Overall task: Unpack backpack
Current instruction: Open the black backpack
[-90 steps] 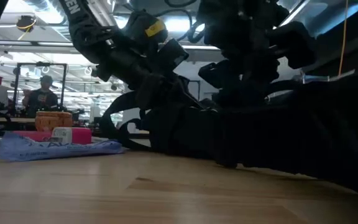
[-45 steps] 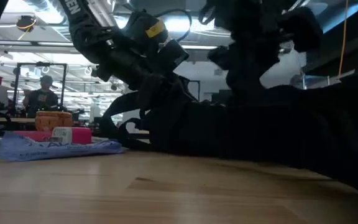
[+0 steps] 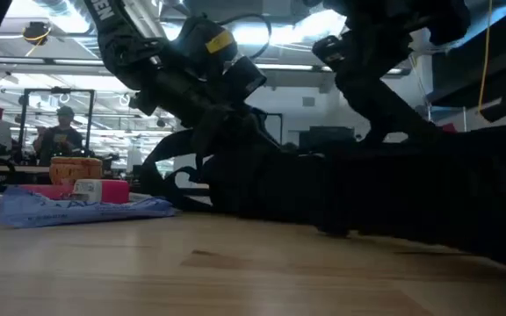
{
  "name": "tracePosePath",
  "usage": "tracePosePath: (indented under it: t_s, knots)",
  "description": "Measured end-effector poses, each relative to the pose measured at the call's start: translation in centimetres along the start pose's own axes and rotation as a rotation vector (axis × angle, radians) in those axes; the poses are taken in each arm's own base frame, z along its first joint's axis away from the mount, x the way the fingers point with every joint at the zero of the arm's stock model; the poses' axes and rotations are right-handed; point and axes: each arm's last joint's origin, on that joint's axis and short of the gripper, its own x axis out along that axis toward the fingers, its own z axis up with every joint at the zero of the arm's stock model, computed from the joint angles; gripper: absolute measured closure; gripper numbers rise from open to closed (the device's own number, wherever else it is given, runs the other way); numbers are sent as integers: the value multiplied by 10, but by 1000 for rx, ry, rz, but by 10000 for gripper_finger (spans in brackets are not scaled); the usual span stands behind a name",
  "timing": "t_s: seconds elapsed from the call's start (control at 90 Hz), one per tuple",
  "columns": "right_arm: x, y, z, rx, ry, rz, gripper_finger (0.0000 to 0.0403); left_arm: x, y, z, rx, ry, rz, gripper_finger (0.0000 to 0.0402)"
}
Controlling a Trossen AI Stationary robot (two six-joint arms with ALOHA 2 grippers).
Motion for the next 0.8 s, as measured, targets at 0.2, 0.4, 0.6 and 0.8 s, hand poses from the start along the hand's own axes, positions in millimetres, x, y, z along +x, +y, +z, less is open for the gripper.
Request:
tracePosePath:
  t_s: [0.2,0.4,0.6,0.8]
  knots:
    - [-12,-21,-17,127,53,-73,396,0,0,0,-4,-1,1,385]
    - [-19,-51,-39,315,55,-76,395,0,0,0,-15,0,1,385]
    - [-31,-85,-69,533,-8,-19,395,0,0,0,-24,1,1,385]
    - [-42,-113,-100,664,-19,-85,395,0,0,0,-30,4,2,385]
